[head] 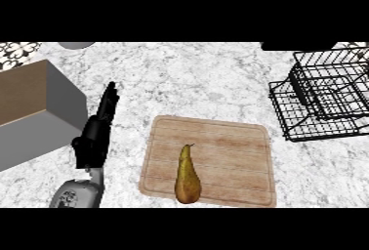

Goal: Pick the sweet potato from the cutting board and place it in the tiered basket

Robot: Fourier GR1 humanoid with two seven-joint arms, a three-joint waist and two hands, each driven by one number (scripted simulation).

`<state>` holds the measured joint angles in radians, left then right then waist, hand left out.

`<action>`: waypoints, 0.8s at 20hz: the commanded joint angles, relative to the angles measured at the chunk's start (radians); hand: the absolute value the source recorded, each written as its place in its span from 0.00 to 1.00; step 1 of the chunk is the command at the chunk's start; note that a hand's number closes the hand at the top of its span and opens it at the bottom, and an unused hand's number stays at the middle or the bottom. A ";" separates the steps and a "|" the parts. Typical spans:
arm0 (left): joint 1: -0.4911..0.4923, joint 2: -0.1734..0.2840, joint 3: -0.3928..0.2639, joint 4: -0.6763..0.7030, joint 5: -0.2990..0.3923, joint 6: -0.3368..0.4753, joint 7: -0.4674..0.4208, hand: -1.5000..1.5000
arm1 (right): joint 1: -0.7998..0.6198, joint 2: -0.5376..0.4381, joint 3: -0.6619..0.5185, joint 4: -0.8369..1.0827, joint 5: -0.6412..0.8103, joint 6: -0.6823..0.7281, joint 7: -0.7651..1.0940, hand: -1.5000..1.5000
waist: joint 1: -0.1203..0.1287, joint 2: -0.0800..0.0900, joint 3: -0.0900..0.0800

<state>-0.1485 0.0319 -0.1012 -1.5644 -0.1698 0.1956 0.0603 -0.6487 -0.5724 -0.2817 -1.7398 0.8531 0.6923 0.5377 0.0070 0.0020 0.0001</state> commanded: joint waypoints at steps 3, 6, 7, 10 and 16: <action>0.030 -0.007 -0.023 -0.052 -0.018 -0.002 0.020 0.50 | -0.023 -0.063 -0.020 0.237 0.023 -0.116 -0.138 1.00 | 0.002 0.000 0.000; 0.003 0.022 0.023 -0.034 0.016 -0.023 0.019 0.50 | -0.043 0.096 -0.116 0.218 -0.041 -0.142 0.048 0.00 | 0.001 -0.001 0.000; 0.049 0.041 0.029 -0.041 0.030 -0.047 -0.002 0.50 | -0.048 0.079 -0.147 0.207 -0.094 -0.095 0.034 0.00 | -0.002 -0.003 0.000; -0.027 0.022 0.041 -0.002 0.033 -0.036 0.012 0.50 | -0.029 0.101 -0.184 0.271 -0.129 -0.183 -0.041 0.00 | -0.004 -0.001 0.000; 0.013 -0.001 0.027 0.038 0.015 -0.017 -0.047 0.50 | -0.066 0.113 -0.320 0.275 -0.218 -0.296 -0.034 0.00 | -0.010 -0.002 0.000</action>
<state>-0.1373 0.0366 -0.0832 -1.5626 -0.1588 0.1764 0.0455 -0.7052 -0.4733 -0.5198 -1.4671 0.6894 0.4650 0.5069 0.0033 0.0009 0.0003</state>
